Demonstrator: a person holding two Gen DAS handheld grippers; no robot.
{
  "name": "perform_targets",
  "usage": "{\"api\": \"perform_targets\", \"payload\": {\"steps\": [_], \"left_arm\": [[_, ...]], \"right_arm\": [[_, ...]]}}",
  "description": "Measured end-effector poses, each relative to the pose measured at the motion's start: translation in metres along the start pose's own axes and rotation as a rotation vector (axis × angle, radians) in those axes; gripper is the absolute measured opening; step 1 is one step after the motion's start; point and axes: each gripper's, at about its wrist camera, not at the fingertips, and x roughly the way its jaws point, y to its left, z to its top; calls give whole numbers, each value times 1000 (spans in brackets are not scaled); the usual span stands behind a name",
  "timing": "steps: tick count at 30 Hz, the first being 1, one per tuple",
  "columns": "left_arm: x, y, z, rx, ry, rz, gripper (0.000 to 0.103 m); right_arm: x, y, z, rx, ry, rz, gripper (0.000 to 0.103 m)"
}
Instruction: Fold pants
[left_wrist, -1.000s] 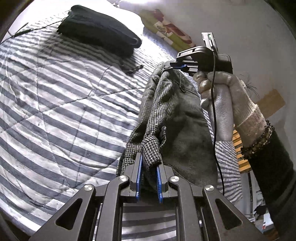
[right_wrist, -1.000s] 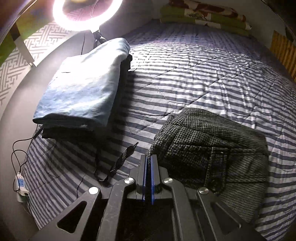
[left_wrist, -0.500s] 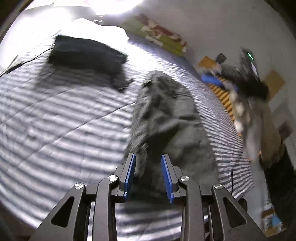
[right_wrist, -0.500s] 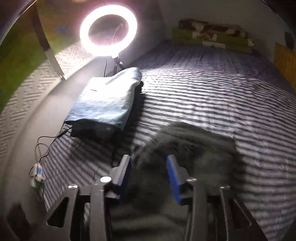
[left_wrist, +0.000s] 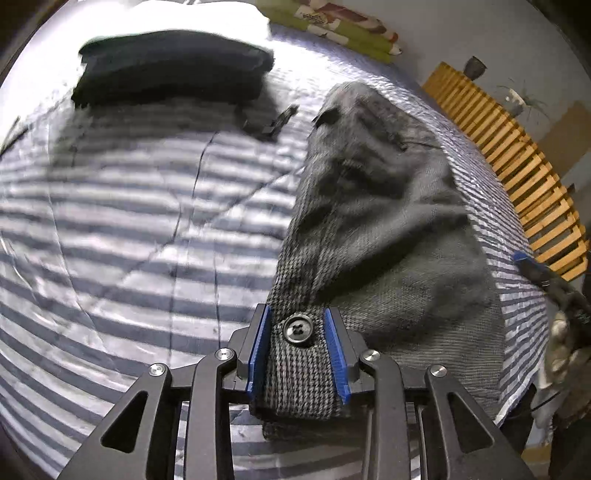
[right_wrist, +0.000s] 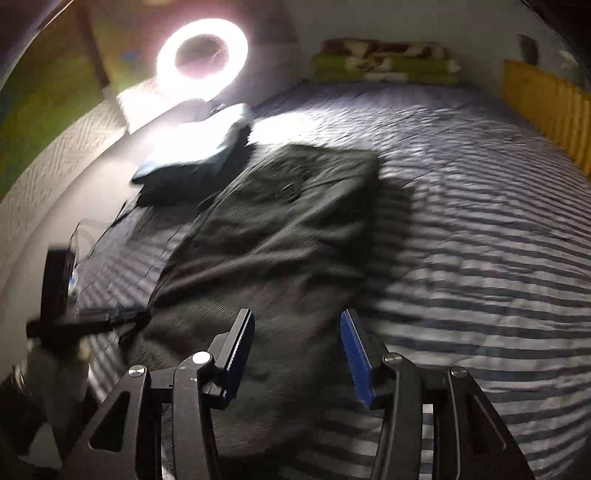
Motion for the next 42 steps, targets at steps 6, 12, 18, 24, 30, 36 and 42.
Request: {"api": "perform_targets", "payload": {"steps": [6,12,18,24,30,36,42], "left_arm": [[-26,-39,34,85,-57,-51,32],[18,-70,70,149,-29,-50,32],[74,-52,74,93,65,15,31],[38,-76,81,99,-15,-53,31],[40,-107,100,163,-57,-55,31],[69,-78,127,85,-51,-16,31],[98,-50,131,34,-3,-22,27]], "right_arm": [[39,15,8,-18,40,28,32],[80,7,-4,41,136,55,26],[67,8,-6,-8,165,63,23],[15,-35,34,-54,65,-81,28],[41,-101,100,130,22,1,41],[110,-122,139,212,69,140,44],[163,-119,155,153,144,146,45]]}}
